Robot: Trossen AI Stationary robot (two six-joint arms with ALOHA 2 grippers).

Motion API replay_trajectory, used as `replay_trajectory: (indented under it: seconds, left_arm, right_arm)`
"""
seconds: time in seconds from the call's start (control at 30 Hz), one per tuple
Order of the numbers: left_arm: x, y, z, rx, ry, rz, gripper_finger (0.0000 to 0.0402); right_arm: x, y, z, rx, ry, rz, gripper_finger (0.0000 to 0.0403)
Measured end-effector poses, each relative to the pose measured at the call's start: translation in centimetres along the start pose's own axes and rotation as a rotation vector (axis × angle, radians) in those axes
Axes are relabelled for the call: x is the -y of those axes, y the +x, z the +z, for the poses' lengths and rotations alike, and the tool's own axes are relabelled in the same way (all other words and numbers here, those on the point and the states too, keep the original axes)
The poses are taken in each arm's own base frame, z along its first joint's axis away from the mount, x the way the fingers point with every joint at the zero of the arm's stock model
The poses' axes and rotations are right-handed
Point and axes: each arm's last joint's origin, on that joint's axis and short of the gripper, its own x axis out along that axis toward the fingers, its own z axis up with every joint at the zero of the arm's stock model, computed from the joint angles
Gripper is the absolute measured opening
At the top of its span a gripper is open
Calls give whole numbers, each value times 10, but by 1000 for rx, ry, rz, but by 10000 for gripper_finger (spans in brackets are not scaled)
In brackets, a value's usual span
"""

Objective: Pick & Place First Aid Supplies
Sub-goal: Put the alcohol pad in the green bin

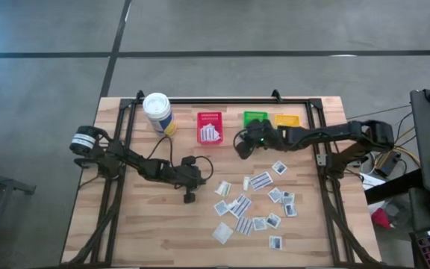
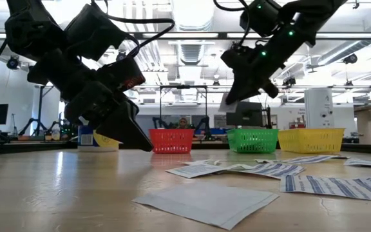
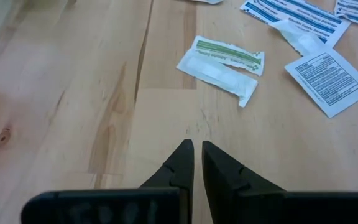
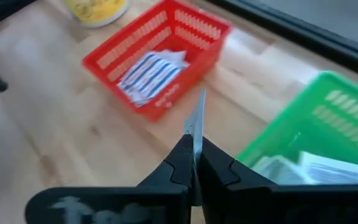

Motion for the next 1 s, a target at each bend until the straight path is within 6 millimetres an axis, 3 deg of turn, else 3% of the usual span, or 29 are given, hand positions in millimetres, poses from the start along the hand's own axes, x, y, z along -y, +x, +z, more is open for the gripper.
replay_trajectory:
  seconds: [0.37, 1.0]
  left_arm:
    - [0, 0, 1, 2, 6, -1, 30]
    - [0, 0, 1, 4, -17, -2, 30]
  right_arm:
    - [39, -9, 4, -70, 95, -148, 8]
    - [46, 13, -16, -190, 71, -252, 9]
